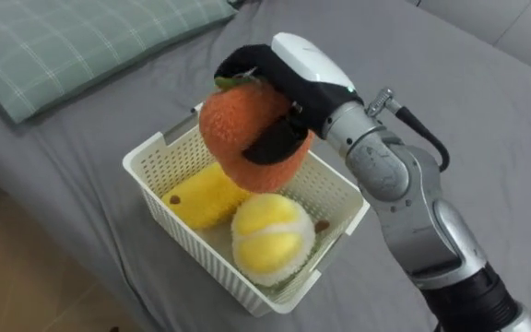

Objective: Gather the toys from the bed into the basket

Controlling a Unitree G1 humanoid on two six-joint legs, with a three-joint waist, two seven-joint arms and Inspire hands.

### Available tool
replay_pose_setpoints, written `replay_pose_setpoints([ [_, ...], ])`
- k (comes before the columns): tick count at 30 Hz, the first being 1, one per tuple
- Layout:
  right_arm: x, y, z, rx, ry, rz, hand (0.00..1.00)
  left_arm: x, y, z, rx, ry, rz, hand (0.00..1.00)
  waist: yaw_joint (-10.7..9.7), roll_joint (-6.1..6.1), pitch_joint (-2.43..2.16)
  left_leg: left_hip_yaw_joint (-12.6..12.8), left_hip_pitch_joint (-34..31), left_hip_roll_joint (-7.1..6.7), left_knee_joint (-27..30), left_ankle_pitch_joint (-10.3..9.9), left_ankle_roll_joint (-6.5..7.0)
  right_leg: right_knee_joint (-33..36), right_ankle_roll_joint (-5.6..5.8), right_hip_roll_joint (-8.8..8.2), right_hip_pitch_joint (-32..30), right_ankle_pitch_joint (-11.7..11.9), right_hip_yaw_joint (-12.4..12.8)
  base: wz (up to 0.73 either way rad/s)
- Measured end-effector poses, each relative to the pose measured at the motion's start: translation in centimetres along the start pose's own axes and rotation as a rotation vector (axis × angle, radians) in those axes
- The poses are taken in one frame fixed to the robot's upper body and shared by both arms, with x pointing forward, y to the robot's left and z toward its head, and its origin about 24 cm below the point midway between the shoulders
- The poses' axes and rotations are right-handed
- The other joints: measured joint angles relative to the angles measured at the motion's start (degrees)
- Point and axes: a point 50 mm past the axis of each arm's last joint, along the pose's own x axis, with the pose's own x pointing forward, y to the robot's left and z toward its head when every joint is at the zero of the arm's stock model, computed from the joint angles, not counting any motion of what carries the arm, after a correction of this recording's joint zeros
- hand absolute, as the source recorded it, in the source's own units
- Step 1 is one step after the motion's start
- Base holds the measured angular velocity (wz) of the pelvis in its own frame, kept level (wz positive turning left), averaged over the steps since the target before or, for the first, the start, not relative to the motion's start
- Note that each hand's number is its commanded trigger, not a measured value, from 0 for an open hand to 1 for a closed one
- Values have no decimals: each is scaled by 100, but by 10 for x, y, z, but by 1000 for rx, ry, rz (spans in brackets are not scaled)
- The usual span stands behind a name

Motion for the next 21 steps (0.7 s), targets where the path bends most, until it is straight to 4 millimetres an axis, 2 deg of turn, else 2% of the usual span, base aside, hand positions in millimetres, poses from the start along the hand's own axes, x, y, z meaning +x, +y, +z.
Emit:
replay_pose_setpoints([
  [7, 1, 3, -4, 2, 17, 14, 0, 0, -2, 5, 10, -17, -7, 0, 3, -35, -22, -9, 2, -7, 4, 1, 2, 2, 7, -7, 6, -4, 6, 0],
  [16, 1, 5, -7, 2, 28, 29, 0, 1, -3, 7, 15, -24, -15, 0, 2, -104, 21, -11, 0, -11, 8, 1, 3, 3, 8, -6, 6, -5, 15, 0],
  [21, 2, 8, -12, 3, 48, 43, 0, 1, -3, 7, 22, -23, -18, 0, -2, -79, 39, -21, 6, -16, 14, 1, 3, 0, 8, -6, 16, -5, 16, 1],
])
